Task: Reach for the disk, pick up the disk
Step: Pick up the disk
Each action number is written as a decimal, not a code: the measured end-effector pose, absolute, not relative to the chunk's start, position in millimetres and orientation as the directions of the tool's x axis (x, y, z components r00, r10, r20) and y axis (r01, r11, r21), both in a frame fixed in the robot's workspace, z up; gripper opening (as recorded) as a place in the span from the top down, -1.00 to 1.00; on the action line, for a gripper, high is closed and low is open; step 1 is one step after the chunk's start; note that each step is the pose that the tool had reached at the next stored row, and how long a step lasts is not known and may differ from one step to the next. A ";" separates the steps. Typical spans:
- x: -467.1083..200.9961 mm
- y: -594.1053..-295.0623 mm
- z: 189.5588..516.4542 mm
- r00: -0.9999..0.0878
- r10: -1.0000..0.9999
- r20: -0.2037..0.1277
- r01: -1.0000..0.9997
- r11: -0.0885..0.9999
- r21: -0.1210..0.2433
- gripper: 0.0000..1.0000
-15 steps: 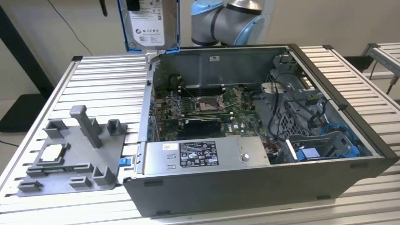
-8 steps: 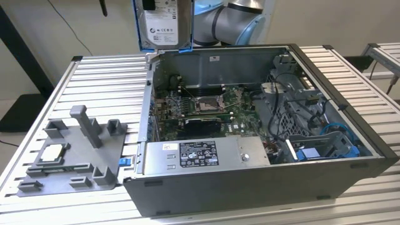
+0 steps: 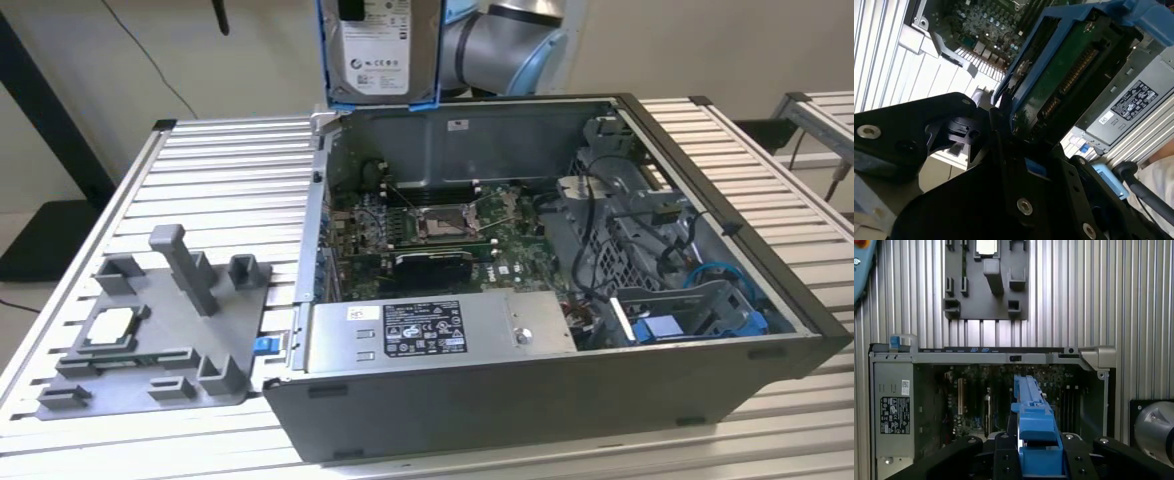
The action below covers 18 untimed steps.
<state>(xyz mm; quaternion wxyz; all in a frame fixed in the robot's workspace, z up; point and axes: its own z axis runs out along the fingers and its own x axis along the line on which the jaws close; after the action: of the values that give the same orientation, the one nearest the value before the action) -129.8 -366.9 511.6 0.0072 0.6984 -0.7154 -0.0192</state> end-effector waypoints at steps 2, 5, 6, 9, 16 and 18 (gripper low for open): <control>-122.6 -366.9 511.6 -0.024 -1.000 -0.017 -0.999 0.024 0.038 1.00; -112.0 -366.9 511.6 -0.024 -1.000 -0.017 -0.999 0.023 0.038 1.00; -108.5 -366.9 511.6 -0.024 -1.000 -0.017 -0.999 0.023 0.038 1.00; -97.6 -366.9 511.6 -0.024 -1.000 -0.017 -0.999 0.023 0.038 1.00; -71.7 -366.9 511.6 -0.023 -1.000 -0.017 -0.999 0.022 0.038 1.00; -64.3 -366.9 511.6 -0.022 -1.000 -0.017 -0.999 0.022 0.038 1.00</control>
<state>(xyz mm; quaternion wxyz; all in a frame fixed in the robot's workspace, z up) -64.3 -366.9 511.6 0.0075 0.6991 -0.7147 -0.0196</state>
